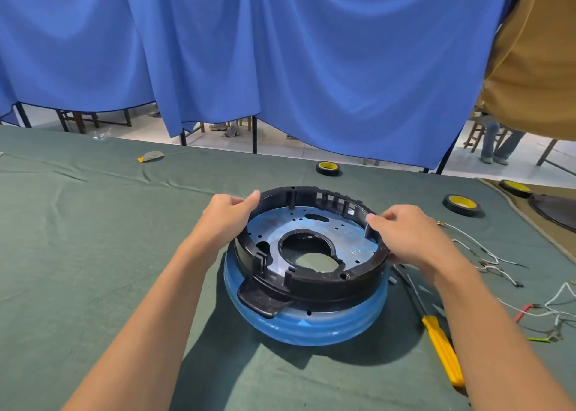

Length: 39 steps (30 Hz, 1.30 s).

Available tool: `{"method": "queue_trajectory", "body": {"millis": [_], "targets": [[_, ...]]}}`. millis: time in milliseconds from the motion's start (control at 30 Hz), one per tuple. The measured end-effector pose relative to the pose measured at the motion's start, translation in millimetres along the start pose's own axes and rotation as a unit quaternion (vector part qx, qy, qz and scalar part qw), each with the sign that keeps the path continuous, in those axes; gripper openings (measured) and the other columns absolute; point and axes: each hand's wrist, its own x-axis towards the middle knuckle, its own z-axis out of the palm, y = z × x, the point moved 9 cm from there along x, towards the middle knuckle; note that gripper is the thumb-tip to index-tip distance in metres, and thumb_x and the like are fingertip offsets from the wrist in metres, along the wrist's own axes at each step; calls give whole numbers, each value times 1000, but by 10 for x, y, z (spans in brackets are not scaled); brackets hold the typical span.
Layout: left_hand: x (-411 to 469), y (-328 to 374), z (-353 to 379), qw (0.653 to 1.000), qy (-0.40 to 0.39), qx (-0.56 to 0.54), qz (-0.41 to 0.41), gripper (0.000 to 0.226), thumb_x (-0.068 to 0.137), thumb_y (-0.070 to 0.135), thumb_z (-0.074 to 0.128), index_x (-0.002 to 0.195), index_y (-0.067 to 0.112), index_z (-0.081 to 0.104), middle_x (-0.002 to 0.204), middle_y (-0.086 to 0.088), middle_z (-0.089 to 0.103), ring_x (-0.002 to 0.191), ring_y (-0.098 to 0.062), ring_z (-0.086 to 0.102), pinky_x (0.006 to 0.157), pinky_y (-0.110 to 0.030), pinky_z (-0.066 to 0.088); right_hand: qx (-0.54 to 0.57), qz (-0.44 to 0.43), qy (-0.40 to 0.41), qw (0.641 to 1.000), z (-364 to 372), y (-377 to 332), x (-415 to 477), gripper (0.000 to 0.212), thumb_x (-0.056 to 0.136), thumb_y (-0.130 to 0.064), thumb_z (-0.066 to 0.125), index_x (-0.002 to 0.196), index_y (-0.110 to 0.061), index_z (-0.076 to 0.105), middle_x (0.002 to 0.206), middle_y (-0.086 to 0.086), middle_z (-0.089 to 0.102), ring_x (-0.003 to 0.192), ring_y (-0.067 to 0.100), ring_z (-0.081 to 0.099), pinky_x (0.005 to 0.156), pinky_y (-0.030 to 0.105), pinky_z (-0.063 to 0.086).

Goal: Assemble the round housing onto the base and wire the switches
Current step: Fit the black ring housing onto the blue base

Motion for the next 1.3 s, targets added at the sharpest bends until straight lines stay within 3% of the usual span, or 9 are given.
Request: {"method": "queue_trajectory", "body": {"millis": [233,367,467,633,767,1000,1100,1167,1300], "targets": [[-30,40,172,999,-41,-11,-23,90,89,79,18,104,4,67,94,-12,62,89,-23,60,93,-35,46,51,65,-41,996,41,220,-32,33,90,-38,60,92,-5,58,81,18,70,66,28,72,49,38,59],[-54,16,125,999,-16,-14,-24,80,92,75,20,97,9,64,96,-12,64,91,-25,61,97,-40,45,64,58,-61,994,99,170,-51,31,89,-40,60,93,-10,54,83,12,68,72,26,70,51,38,60],[-80,79,47,998,34,57,-7,76,96,70,23,93,4,62,91,-6,63,95,-29,56,87,-40,42,91,30,-34,995,114,112,-32,23,84,-38,64,85,-21,49,89,5,62,84,26,65,76,50,58],[-98,120,8,982,44,185,-8,68,93,72,29,87,11,59,87,-6,61,85,-27,58,75,-39,46,205,24,-33,978,258,116,-28,29,83,-21,65,106,-34,52,102,-4,63,94,21,62,88,48,53],[-106,111,-48,966,50,252,-21,66,91,73,31,102,17,64,98,-10,65,93,-35,61,91,-45,51,185,26,-17,982,258,148,-13,34,86,-8,45,106,-34,54,100,3,63,93,28,63,84,53,54],[-102,168,-95,971,43,235,-16,63,91,69,41,70,11,56,68,-2,62,63,-23,63,74,-35,58,242,2,-17,970,199,112,2,40,85,10,38,81,-24,58,90,11,64,91,44,64,72,54,54],[-94,132,-24,987,27,160,-12,56,94,59,49,65,12,39,61,-3,45,58,-23,43,62,-31,39,221,-9,-37,975,188,78,2,48,91,8,36,115,-29,55,97,-2,55,86,33,66,53,35,55],[-99,77,43,997,-10,71,-30,54,94,57,51,72,7,52,69,-6,49,63,-23,44,64,-33,39,209,-12,-51,976,174,60,-6,54,93,7,35,130,-31,48,101,-5,53,86,26,66,43,24,49],[-114,75,138,997,-59,31,-24,37,96,50,51,83,16,57,78,-5,46,71,-20,42,69,-34,34,172,-23,-69,982,169,21,-60,60,94,9,33,135,-34,44,118,-2,49,89,20,63,49,24,52]]}}
